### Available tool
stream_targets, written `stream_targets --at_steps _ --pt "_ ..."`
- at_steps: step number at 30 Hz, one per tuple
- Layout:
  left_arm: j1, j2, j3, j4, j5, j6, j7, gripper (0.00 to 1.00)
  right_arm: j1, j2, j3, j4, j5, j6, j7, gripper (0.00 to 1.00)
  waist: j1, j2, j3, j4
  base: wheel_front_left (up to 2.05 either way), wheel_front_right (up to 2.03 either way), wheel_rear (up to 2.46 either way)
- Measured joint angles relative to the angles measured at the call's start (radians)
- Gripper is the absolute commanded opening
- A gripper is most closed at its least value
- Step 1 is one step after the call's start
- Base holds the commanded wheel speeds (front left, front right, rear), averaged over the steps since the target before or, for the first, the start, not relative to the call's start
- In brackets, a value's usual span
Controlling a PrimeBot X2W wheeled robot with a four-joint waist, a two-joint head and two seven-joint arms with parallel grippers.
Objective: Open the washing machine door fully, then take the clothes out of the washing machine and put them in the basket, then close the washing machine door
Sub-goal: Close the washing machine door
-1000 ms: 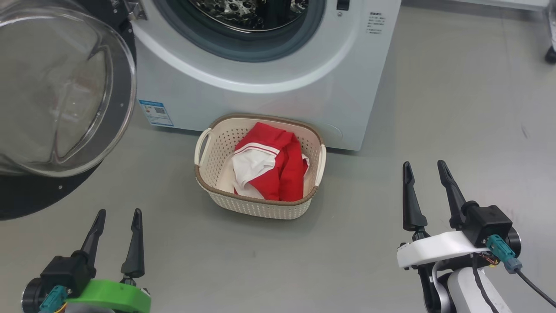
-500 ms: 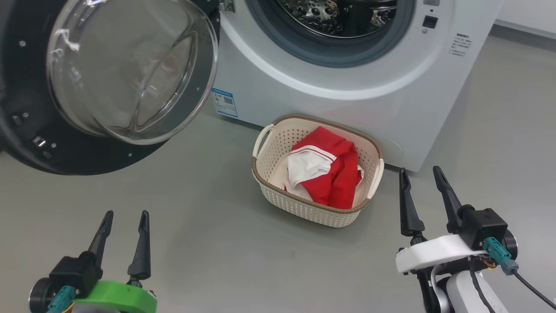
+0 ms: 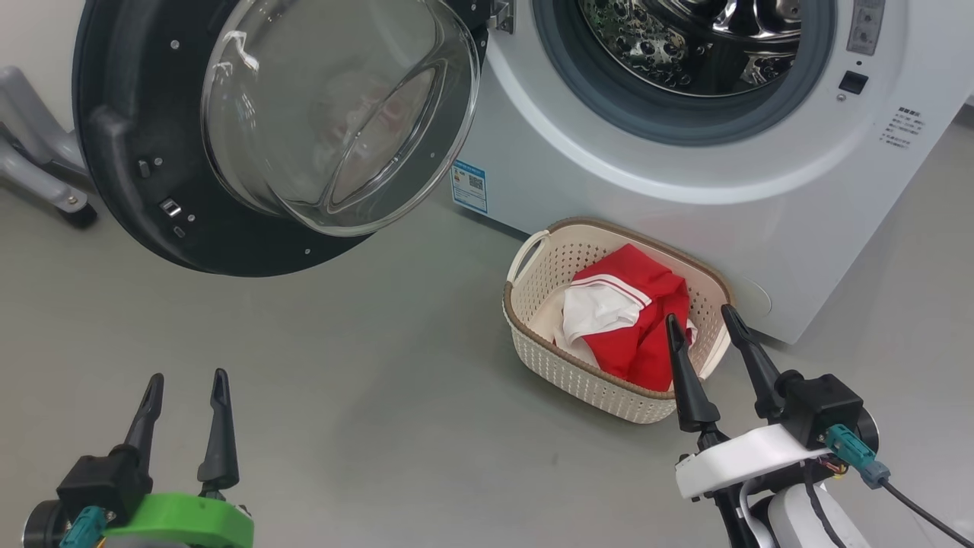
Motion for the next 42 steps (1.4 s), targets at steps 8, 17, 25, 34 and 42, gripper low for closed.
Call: stream_targets --at_steps 8,17,25,34,42 --pt "0.001 -0.001 0.017 -0.013 0.001 0.0 0.0 1.0 -0.001 0.0 0.01 0.007 0.008 0.0 0.0 1.0 0.0 0.0 -0.001 0.007 0.0 0.0 0.0" --pt "0.005 -0.003 0.023 -0.021 0.016 0.0 0.0 1.0 -0.003 0.0 0.012 0.013 0.008 0.0 0.0 1.0 0.0 0.0 0.001 0.009 0.0 0.0 0.0" --pt "0.006 -0.004 0.023 -0.022 0.016 0.0 0.0 1.0 -0.003 0.0 0.012 0.016 0.008 -0.001 0.0 1.0 0.0 0.0 0.002 0.008 0.0 0.0 0.0" --pt "0.006 -0.007 0.025 -0.023 0.018 0.0 0.0 1.0 -0.003 0.0 0.012 0.017 0.008 -0.001 0.0 1.0 0.0 0.0 0.0 0.006 0.0 0.0 0.0" --pt "0.007 -0.008 0.039 -0.026 0.018 0.0 0.0 1.0 -0.003 0.0 0.012 0.017 0.013 -0.001 0.0 1.0 0.0 0.0 -0.002 0.006 0.0 0.0 0.0"
